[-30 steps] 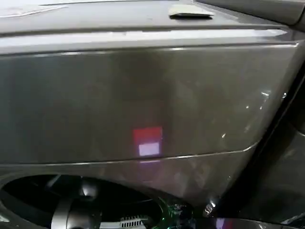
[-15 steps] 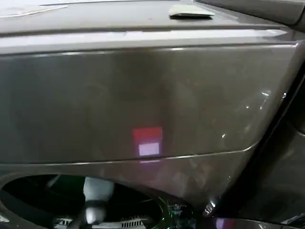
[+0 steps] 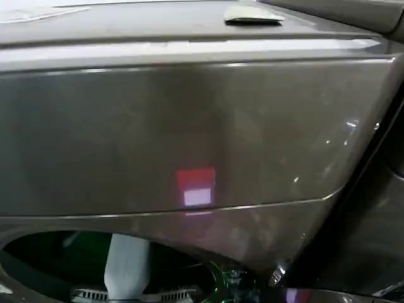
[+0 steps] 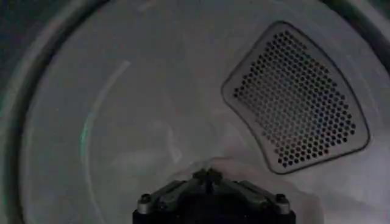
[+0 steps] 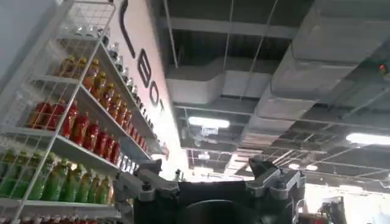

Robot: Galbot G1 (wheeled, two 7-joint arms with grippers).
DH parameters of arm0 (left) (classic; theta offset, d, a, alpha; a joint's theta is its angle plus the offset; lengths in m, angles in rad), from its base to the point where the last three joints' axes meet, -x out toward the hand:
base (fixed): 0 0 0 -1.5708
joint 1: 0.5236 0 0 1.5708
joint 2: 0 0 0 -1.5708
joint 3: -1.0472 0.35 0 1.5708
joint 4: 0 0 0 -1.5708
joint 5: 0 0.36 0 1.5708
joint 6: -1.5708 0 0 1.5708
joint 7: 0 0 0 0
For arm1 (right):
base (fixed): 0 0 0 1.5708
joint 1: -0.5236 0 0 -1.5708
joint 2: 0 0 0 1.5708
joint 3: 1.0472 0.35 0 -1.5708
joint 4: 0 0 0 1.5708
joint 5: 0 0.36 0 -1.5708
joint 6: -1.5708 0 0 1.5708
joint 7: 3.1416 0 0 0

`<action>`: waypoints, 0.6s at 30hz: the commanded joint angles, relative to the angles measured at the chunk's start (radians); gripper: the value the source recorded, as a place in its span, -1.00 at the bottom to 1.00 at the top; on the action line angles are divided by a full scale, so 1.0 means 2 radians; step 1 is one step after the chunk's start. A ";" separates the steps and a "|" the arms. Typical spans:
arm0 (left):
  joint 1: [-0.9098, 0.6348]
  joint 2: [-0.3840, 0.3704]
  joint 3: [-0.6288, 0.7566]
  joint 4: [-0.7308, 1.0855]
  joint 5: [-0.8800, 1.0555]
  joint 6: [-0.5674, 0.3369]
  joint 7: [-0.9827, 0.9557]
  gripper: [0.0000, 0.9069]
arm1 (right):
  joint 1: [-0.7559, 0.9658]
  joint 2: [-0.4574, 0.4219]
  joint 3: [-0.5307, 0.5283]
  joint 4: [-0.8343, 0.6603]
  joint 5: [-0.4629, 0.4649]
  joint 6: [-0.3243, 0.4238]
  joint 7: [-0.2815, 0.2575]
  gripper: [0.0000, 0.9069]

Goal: Grasp the clothes from the dryer.

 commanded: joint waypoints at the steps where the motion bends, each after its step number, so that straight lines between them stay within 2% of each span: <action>1: 0.030 -0.008 0.001 -0.048 -0.034 0.020 -0.039 -1.00 | -0.001 -0.001 0.000 0.001 0.001 0.002 0.002 1.00; 18: 0.023 -0.008 0.003 -0.037 -0.042 0.029 -0.035 -1.00 | -0.004 -0.001 0.005 0.000 0.001 0.000 0.003 1.00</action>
